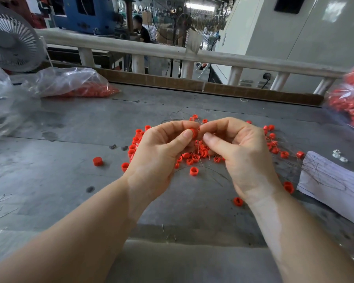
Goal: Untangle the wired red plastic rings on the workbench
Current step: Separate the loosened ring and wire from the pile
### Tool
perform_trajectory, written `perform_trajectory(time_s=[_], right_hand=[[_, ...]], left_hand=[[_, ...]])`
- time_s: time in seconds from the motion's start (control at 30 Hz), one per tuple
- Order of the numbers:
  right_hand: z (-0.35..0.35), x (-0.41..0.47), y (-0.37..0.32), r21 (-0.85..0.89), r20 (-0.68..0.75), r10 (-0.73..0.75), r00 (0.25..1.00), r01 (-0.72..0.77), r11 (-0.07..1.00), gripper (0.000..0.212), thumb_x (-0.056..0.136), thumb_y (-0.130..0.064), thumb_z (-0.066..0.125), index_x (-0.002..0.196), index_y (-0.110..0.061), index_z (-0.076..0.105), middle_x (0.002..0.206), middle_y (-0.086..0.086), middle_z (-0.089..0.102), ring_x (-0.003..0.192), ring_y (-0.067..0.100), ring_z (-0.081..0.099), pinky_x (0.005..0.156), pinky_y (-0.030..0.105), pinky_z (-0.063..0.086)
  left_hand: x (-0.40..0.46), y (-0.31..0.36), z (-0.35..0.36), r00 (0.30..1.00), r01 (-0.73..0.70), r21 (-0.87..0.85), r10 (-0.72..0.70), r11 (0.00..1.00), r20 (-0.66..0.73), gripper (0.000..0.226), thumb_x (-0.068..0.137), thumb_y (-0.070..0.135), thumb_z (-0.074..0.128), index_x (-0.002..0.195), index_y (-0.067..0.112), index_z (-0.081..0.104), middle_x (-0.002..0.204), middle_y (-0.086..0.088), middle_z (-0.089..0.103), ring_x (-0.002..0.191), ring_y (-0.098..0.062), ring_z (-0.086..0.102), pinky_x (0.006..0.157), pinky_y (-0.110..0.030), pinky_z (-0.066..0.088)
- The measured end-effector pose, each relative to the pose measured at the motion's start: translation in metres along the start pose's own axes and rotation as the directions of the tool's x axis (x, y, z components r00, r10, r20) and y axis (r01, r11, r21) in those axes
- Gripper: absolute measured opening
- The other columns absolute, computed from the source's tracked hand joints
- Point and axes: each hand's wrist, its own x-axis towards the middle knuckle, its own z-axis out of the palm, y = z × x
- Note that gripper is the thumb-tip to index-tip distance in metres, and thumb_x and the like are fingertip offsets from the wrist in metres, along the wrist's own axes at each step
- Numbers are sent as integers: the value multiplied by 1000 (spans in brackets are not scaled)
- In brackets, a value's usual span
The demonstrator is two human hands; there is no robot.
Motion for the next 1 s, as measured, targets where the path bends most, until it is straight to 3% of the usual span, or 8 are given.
perform_trajectory(time_s=[0.17,0.5,0.6,0.67,0.8,1.0], right_hand=[[2,-1,-1,-27,21,-16,1000,17,999,14,74,-14,65,73,-25,72,73,-7,71,69,3,64,67,19,47],[1,-1,0,-49,-7,-5,1000,4,999,9,73,-16,66,74,-23,71,77,-2,72,78,14,67,77,32,53],[2,-1,1,-49,-3,-3,1000,3,999,8,73,-16,66,74,-23,71,76,-1,71,76,15,67,75,31,53],[2,-1,1,-38,-4,0,1000,0,999,8,73,-16,66,73,-23,71,74,-2,71,74,12,66,72,27,51],[1,-1,1,13,-9,19,1000,-19,1000,3,73,-22,70,75,-23,72,73,0,71,73,14,65,72,28,52],[0,0,1,115,24,85,996,-87,990,5,70,-30,74,73,-25,73,72,-1,71,72,14,65,72,30,53]], left_hand=[[0,-3,1,1000,-13,65,14,998,-16,36,94,-2,45,77,20,69,75,3,68,73,-8,60,76,-24,46],[-1,0,2,1000,5,54,-5,999,-9,37,91,2,53,75,26,77,73,4,71,71,-7,61,73,-21,52],[-1,-1,1,1000,1,76,0,997,-7,37,91,3,52,76,27,77,73,4,70,74,-12,60,78,-29,50],[-2,0,1,1000,-5,94,5,996,-2,37,91,3,53,77,28,77,72,5,70,73,-11,59,76,-27,50],[-4,1,2,1000,2,69,-2,998,5,16,78,17,63,84,22,77,80,-2,73,80,-18,63,84,-36,51],[-2,-3,0,1000,29,32,-28,999,-13,25,66,27,67,88,17,76,83,-6,74,81,-17,65,85,-35,52]])
